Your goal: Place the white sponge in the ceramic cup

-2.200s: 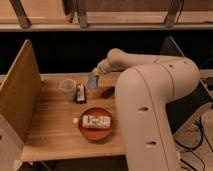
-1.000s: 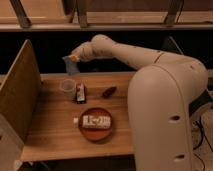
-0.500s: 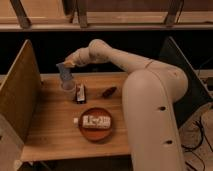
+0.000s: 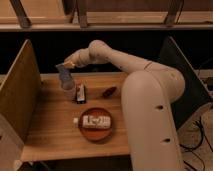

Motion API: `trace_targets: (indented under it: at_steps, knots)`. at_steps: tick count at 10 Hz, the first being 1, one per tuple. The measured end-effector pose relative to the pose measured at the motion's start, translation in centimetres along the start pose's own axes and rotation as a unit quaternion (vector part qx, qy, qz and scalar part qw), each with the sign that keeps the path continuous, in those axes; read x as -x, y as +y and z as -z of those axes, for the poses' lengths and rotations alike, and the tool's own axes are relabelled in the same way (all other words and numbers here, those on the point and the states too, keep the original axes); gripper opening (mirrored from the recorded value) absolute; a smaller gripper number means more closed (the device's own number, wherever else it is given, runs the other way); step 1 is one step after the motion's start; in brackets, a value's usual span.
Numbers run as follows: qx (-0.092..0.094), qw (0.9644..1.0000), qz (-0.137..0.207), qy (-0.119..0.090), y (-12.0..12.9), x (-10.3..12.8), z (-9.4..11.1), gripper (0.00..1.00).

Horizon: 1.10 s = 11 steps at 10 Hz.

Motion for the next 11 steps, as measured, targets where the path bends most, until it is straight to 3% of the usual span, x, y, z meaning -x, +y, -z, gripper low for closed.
trace_targets:
  at_steps: [5,11]
  knots:
    - [0.000,1.0000,0.000,0.000,-0.02,0.05,-0.01,0.79]
    - [0.000,1.0000,-0.001,0.000,-0.03,0.11,-0.04,0.80]
